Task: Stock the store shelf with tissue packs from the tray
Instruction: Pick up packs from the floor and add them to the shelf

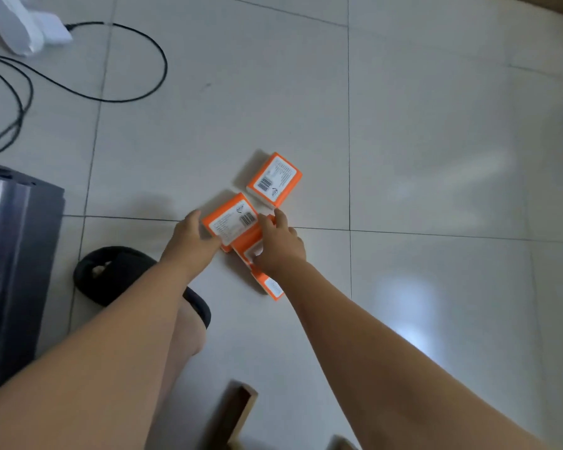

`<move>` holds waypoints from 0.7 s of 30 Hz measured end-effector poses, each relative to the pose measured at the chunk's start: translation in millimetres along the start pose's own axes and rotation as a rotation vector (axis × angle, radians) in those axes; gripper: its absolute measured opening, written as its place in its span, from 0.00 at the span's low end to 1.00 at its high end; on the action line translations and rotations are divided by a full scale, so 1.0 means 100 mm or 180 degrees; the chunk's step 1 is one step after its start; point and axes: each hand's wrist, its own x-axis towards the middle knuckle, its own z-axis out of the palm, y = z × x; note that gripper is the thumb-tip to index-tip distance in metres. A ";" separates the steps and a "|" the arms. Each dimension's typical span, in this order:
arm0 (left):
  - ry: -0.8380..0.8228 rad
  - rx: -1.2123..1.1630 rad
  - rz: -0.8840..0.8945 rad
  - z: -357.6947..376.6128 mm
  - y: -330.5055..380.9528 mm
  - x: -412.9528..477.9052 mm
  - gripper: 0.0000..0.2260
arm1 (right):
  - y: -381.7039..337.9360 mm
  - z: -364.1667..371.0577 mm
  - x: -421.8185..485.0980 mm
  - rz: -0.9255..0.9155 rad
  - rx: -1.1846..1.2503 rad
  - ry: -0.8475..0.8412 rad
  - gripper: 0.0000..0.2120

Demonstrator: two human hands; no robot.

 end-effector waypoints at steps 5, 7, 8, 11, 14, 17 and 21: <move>-0.0656 -0.0269 -0.0020 0.05 0.10 0.23 0.49 | -0.11 0.03 0.11 0.0126 0.0156 0.0196 0.42; -0.0528 -0.0271 -0.0128 0.07 0.15 0.29 0.46 | -0.16 0.01 0.15 0.0065 0.0165 0.0180 0.43; -0.0387 -0.0161 -0.0193 0.07 0.15 0.34 0.43 | -0.16 0.01 0.19 0.0029 0.0143 0.0149 0.44; -0.0336 0.0588 -0.0370 0.01 0.06 0.48 0.29 | -0.15 -0.01 0.23 0.0005 0.0048 0.0062 0.46; -0.0411 0.0587 -0.0504 0.01 -0.04 0.53 0.23 | -0.13 0.02 0.25 -0.0038 0.0028 0.0066 0.44; -0.0285 0.0121 -0.0332 0.01 -0.08 0.50 0.21 | -0.14 0.05 0.25 -0.0129 0.0039 0.0096 0.43; -0.0239 0.0141 -0.0230 -0.01 -0.15 0.40 0.28 | -0.09 0.08 0.23 -0.0189 -0.0110 0.0261 0.38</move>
